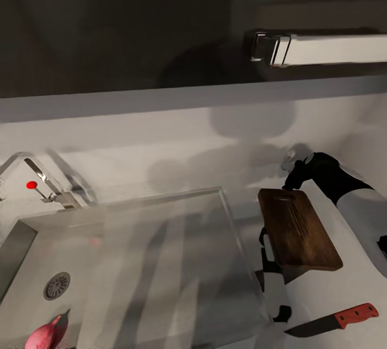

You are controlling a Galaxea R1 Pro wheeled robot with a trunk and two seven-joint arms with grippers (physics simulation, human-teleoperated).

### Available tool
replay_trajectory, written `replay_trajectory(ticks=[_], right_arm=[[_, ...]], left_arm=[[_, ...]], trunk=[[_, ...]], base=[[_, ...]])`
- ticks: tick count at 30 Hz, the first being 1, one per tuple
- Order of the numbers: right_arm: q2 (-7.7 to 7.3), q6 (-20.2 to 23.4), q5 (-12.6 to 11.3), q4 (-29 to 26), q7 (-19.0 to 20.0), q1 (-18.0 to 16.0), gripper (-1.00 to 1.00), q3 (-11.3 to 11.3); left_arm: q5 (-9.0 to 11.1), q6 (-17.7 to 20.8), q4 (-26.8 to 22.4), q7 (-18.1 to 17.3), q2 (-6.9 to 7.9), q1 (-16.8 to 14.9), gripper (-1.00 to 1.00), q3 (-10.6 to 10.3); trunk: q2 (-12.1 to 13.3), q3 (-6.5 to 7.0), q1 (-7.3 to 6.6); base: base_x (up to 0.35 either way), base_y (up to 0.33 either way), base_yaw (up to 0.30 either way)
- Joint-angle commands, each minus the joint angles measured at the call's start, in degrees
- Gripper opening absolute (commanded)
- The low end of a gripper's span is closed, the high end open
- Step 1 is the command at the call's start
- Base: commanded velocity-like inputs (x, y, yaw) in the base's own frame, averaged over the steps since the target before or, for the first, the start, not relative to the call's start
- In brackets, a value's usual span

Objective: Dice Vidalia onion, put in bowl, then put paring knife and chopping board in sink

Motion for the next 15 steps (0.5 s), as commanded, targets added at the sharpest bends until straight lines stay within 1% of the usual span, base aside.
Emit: replay_trajectory(ticks=[1, 12, 15], right_arm=[[-0.06, 0.2, 0.2, -0.1, 0.3, 0.0, 1.00, 0.3], [-0.21, 0.2, 0.2, 0.2, 0.3, 0.0, 1.00, 0.3], [-0.23, 0.2, 0.2, 0.2, 0.3, 0.1, 1.00, 0.3]], left_arm=[[0.0, 0.0, -0.1, 0.0, 0.00, 0.0, 1.00, -0.1], [0.0, 0.0, -0.1, 0.0, 0.00, 0.0, 1.00, 0.0], [0.0, 0.0, -0.1, 0.0, 0.00, 0.0, 1.00, -0.1]], trunk=[[-0.1, -0.17, 0.03], [-0.1, -1.01, 0.03], [-0.1, -1.12, 0.03]], base=[[0.000, 0.000, 0.083], [0.000, 0.000, 0.086], [0.000, 0.000, 0.041]])
